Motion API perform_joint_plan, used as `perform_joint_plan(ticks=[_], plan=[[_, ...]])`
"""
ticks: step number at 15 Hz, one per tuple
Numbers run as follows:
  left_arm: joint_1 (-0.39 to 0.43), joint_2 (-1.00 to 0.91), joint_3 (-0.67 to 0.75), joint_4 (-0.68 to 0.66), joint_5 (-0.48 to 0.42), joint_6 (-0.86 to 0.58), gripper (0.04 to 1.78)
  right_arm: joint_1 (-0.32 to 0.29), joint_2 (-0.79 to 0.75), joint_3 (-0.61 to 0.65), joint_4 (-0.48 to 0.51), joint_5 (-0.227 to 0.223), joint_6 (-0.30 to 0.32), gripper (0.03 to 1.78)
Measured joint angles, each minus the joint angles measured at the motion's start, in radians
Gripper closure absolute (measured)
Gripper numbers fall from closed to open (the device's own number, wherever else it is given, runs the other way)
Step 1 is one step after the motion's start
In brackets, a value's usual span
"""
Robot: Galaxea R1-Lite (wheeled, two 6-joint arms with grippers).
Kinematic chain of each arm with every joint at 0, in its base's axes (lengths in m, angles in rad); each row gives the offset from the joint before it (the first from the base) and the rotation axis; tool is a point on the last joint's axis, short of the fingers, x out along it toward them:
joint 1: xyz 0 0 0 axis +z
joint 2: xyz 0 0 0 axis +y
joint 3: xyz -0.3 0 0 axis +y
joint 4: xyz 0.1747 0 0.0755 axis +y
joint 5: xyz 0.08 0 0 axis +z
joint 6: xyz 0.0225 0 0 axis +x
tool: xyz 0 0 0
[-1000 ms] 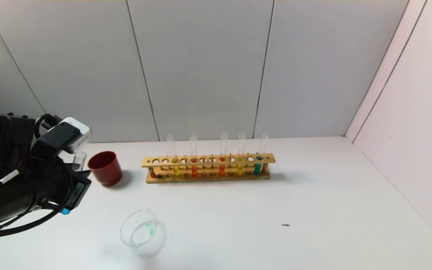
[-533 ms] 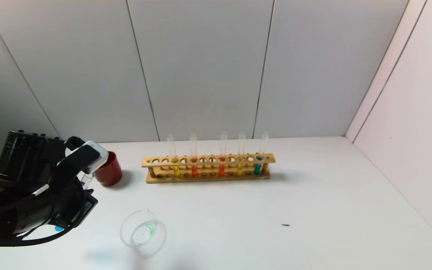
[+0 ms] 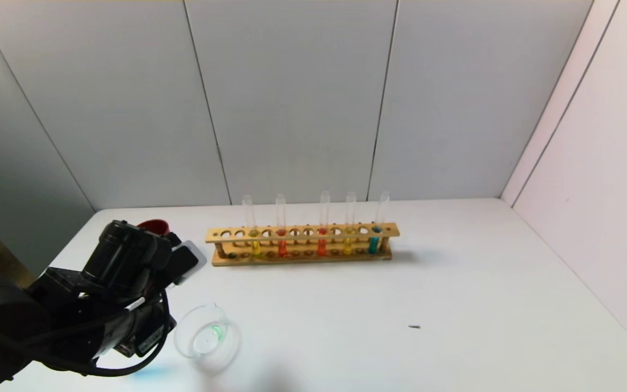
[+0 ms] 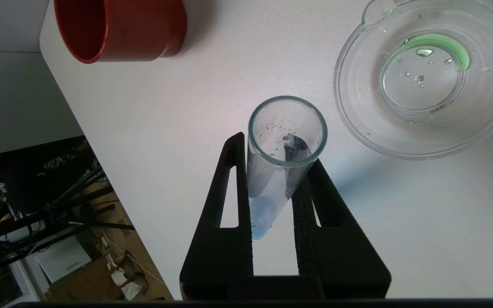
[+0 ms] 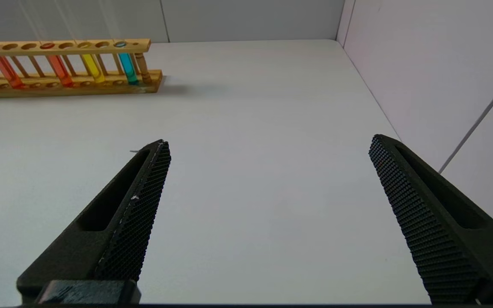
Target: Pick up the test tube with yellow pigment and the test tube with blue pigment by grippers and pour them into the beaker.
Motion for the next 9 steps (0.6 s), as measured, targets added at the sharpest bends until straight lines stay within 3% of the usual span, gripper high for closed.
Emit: perform_joint_plan(ticks=[9], plan=[[-0.047,0.110,0.001,0.007,0.065,0.046,1.50,0.000,0.000,0.000,0.000,0.000,-0.001,0.11]])
